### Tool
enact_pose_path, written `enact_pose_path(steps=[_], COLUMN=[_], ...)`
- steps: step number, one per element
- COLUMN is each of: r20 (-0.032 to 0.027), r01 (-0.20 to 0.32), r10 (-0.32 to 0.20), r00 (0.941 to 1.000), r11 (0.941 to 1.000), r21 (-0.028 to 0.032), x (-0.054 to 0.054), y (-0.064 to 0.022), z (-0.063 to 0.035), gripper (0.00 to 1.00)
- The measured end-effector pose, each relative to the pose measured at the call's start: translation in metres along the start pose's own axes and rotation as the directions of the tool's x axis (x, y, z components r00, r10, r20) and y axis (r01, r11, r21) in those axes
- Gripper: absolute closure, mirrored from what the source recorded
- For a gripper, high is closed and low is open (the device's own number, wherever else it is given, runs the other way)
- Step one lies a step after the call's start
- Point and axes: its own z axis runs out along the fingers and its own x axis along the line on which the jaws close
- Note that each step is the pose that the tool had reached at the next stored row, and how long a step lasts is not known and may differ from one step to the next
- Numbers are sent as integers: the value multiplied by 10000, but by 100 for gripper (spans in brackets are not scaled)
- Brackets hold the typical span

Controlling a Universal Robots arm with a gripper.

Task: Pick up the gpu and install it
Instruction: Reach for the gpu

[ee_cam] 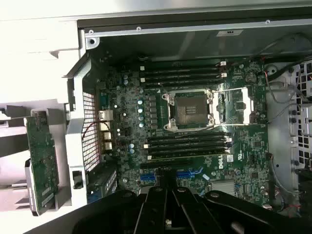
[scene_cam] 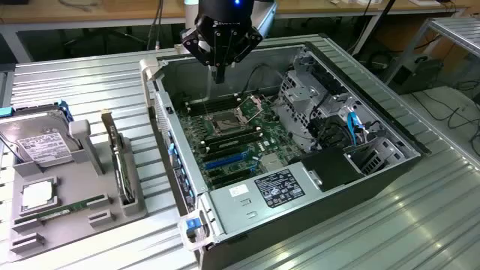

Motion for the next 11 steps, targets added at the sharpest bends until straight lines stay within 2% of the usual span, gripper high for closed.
enact_pose_path(steps=[11], r20=[-1], r01=[0], r10=[0], r00=[10000], r11=[10000], r21=[0], x=[0], y=[0], z=[0], gripper=[89])
